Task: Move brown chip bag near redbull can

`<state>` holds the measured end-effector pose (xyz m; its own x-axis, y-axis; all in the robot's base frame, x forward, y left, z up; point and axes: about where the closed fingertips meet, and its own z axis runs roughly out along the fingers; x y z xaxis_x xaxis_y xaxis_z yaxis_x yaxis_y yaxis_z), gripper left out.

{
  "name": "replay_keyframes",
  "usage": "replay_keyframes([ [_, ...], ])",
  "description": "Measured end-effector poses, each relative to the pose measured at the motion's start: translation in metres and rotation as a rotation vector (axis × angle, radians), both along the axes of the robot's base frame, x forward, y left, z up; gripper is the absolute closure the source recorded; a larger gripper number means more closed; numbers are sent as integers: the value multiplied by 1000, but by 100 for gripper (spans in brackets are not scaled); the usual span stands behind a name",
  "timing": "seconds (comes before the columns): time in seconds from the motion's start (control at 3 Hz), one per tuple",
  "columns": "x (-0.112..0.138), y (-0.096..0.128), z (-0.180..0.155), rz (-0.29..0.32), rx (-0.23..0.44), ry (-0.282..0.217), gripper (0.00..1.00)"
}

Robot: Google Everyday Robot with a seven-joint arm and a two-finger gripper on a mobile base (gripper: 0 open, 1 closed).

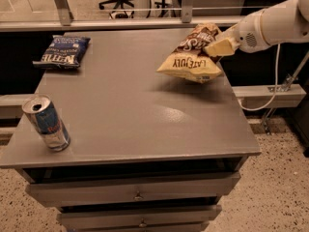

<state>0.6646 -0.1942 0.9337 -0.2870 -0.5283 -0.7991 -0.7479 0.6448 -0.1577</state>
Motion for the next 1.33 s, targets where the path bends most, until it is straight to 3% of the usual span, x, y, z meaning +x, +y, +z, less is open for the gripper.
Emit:
replay_keyframes([
  [0.33, -24, 68, 7, 227, 103, 55, 100],
  [0.67, -60, 134, -13, 456, 138, 158, 100],
  [1.0, -96, 183, -28, 651, 147, 236, 100],
  [1.33, -117, 207, -23, 756, 161, 259, 100],
])
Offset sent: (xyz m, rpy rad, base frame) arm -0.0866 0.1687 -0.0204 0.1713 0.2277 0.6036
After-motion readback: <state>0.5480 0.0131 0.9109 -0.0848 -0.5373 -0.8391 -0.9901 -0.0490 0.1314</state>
